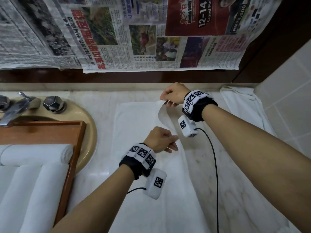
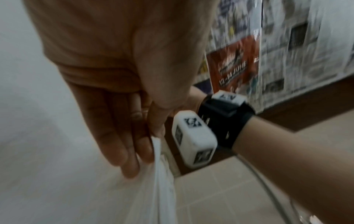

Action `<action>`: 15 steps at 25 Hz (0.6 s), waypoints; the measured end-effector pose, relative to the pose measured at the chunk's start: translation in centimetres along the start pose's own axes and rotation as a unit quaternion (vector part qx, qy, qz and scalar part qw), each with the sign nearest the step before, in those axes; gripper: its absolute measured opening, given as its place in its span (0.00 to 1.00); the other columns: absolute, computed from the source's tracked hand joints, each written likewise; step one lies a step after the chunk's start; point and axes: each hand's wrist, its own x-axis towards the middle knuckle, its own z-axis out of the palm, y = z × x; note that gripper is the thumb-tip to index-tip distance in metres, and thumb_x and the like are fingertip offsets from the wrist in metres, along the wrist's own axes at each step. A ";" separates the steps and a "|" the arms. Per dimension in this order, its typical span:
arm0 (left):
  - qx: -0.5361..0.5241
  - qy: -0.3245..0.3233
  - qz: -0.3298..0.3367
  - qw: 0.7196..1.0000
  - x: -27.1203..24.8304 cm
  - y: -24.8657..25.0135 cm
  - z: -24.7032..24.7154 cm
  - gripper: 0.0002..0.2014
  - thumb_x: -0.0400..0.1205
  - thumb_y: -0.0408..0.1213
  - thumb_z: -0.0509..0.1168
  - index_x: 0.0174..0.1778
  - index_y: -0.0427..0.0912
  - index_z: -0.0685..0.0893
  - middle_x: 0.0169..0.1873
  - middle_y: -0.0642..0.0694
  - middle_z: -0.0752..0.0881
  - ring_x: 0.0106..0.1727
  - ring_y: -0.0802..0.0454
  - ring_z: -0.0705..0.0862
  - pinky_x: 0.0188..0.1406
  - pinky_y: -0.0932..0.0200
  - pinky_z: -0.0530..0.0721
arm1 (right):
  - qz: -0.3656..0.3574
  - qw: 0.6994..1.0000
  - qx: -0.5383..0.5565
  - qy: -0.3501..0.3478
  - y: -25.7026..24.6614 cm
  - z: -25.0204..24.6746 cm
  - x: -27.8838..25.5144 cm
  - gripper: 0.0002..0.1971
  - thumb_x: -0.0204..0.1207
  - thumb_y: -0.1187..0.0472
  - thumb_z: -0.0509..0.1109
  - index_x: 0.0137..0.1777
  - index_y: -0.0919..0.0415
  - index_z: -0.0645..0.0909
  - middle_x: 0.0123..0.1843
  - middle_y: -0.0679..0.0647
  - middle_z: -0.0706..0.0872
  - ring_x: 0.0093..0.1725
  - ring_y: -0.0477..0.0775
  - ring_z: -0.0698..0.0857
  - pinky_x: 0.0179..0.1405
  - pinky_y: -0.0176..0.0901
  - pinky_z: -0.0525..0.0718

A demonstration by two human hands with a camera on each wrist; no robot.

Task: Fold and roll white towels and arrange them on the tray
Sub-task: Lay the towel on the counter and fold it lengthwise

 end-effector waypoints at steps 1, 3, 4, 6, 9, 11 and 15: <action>-0.022 -0.009 0.003 1.000 -0.4 0.7 -0.7 0.14 0.85 0.36 0.66 0.34 0.34 0.81 0.31 0.41 0.90 0.36 0.50 0.91 0.40 0.56 0.90 | -0.001 1.000 -0.015 0.001 -0.3 0.0 0.0 0.05 0.76 0.61 0.72 0.45 0.62 0.88 0.38 0.55 0.91 0.32 0.49 0.87 0.29 0.37 0.83; -0.052 -0.023 0.003 0.998 -1.5 1.7 -2.1 0.13 0.86 0.36 0.64 0.37 0.33 0.81 0.32 0.43 0.90 0.37 0.51 0.91 0.40 0.58 0.91 | 0.004 0.999 -0.038 0.015 -1.3 0.1 0.0 0.07 0.74 0.60 0.71 0.44 0.62 0.89 0.39 0.54 0.91 0.32 0.49 0.87 0.30 0.39 0.83; -0.061 -0.026 0.000 0.998 -2.1 1.9 -3.0 0.13 0.87 0.37 0.63 0.41 0.31 0.82 0.35 0.42 0.91 0.39 0.50 0.91 0.40 0.58 0.90 | 0.001 0.998 -0.058 0.022 -2.0 0.2 0.1 0.08 0.73 0.61 0.70 0.43 0.62 0.89 0.39 0.55 0.91 0.34 0.50 0.87 0.32 0.41 0.85; -0.077 -0.016 -0.008 0.997 -3.0 1.8 -4.9 0.17 0.87 0.39 0.62 0.51 0.24 0.82 0.43 0.35 0.90 0.42 0.45 0.90 0.39 0.57 0.90 | -0.029 0.993 -0.114 0.023 -3.4 0.3 0.5 0.09 0.74 0.63 0.68 0.44 0.62 0.90 0.38 0.55 0.91 0.35 0.52 0.86 0.35 0.43 0.87; -0.088 0.038 -0.027 0.995 -4.1 0.5 -7.6 0.20 0.88 0.42 0.60 0.55 0.24 0.83 0.42 0.34 0.87 0.37 0.45 0.87 0.33 0.58 0.88 | -0.080 0.980 -0.183 0.006 -5.5 1.4 1.2 0.07 0.74 0.61 0.70 0.46 0.57 0.90 0.39 0.50 0.86 0.43 0.52 0.85 0.40 0.39 0.81; -0.077 0.098 -0.062 0.990 -4.6 -1.0 -9.1 0.21 0.89 0.44 0.56 0.53 0.28 0.85 0.38 0.38 0.87 0.30 0.47 0.85 0.27 0.58 0.84 | -0.109 0.964 -0.242 0.001 -6.6 3.0 2.2 0.08 0.76 0.57 0.69 0.48 0.54 0.89 0.44 0.49 0.80 0.52 0.55 0.81 0.48 0.42 0.77; 0.015 0.228 -0.141 0.963 -3.9 -5.3 -11.2 0.23 0.89 0.47 0.50 0.48 0.32 0.83 0.32 0.39 0.83 0.27 0.44 0.80 0.23 0.58 0.79 | -0.106 0.952 -0.286 -0.008 -7.7 7.6 4.5 0.11 0.80 0.57 0.62 0.54 0.53 0.86 0.59 0.53 0.79 0.65 0.59 0.76 0.65 0.56 0.73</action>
